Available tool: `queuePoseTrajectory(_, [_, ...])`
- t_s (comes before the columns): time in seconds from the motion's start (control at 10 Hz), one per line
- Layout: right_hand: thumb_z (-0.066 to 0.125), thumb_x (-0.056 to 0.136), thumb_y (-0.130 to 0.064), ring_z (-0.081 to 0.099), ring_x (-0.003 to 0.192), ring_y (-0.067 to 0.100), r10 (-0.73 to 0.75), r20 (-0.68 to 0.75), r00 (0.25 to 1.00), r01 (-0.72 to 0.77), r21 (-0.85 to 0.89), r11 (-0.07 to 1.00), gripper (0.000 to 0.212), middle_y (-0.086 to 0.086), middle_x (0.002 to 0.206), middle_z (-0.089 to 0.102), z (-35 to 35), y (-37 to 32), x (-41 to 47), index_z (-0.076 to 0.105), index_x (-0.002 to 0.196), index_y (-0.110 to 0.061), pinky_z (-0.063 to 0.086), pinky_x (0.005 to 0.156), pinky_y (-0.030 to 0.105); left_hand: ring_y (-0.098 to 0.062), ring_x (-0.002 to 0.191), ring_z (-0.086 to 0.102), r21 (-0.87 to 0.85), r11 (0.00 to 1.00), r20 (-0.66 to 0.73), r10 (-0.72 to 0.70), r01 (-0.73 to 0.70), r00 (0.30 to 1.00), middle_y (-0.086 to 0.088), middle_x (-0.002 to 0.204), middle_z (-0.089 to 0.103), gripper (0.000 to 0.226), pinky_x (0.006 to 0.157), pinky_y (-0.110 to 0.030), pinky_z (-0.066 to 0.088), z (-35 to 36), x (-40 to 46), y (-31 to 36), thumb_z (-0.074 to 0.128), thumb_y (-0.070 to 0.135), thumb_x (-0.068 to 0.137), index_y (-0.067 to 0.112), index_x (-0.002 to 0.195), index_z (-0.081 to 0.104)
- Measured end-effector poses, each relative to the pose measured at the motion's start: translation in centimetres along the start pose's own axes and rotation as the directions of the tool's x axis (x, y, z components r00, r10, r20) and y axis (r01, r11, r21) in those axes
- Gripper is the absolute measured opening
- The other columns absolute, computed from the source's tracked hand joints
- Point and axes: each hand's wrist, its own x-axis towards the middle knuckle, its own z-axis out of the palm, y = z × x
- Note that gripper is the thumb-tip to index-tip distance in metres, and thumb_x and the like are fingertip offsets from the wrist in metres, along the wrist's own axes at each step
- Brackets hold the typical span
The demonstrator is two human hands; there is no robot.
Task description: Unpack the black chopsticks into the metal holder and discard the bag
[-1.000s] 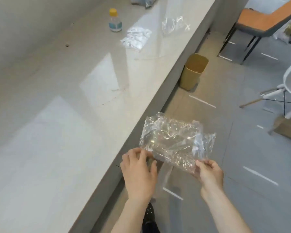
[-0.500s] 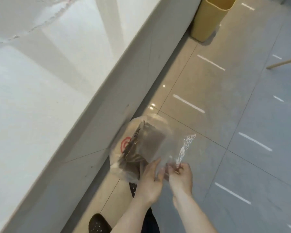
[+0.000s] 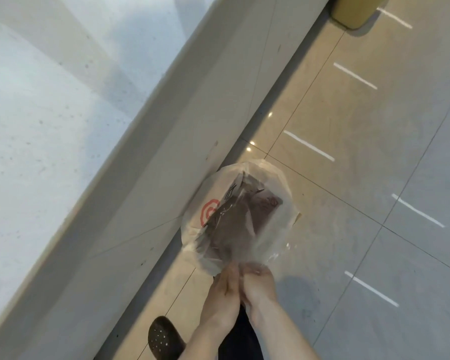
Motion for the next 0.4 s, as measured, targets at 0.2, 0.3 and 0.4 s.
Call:
queuePoseTrajectory(0.2, [0.070, 0.086, -0.050, 0.052, 0.133, 0.026, -0.073, 0.028, 0.997, 0.073, -0.005, 0.997, 0.086, 0.004, 0.150, 0.048, -0.4, -3.0, -0.4, 0.028, 0.155, -0.020, 0.041, 0.114, 0.043, -0.007, 0.146, 0.033, 0.034, 0.993, -0.017, 0.113, -0.113, 0.993, 0.014, 0.161, 0.035, 0.055, 0.118, -0.030, 0.028, -1.0, -0.3, 2.5, 0.016, 0.056, 0.103, 0.041, 0.153, 0.033])
queuePoseTrajectory(0.3, [0.062, 0.088, -0.056, 0.042, 0.141, 0.034, -0.138, -0.122, 0.983, 0.111, -0.204, 0.973, 0.092, 0.011, 0.159, 0.039, -1.9, -4.0, -3.7, 0.020, 0.157, -0.013, 0.035, 0.116, 0.048, -0.011, 0.139, 0.041, 0.134, 0.977, -0.058, 0.172, -0.163, 0.983, 0.008, 0.156, 0.042, 0.051, 0.102, -0.024, 0.030, -2.9, -3.6, 4.2, 0.021, 0.052, 0.105, 0.036, 0.150, 0.039])
queuePoseTrajectory(0.4, [0.058, 0.090, -0.056, 0.037, 0.145, 0.035, -0.297, -0.145, 0.944, 0.216, -0.407, 0.888, 0.087, 0.011, 0.161, 0.035, -4.0, -4.7, -8.8, 0.020, 0.157, -0.015, 0.034, 0.117, 0.049, -0.015, 0.146, 0.037, 0.251, 0.935, -0.119, 0.287, -0.251, 0.950, 0.005, 0.160, 0.039, 0.055, 0.110, -0.026, 0.032, -5.0, -8.9, 6.4, 0.027, 0.052, 0.104, 0.030, 0.154, 0.035])
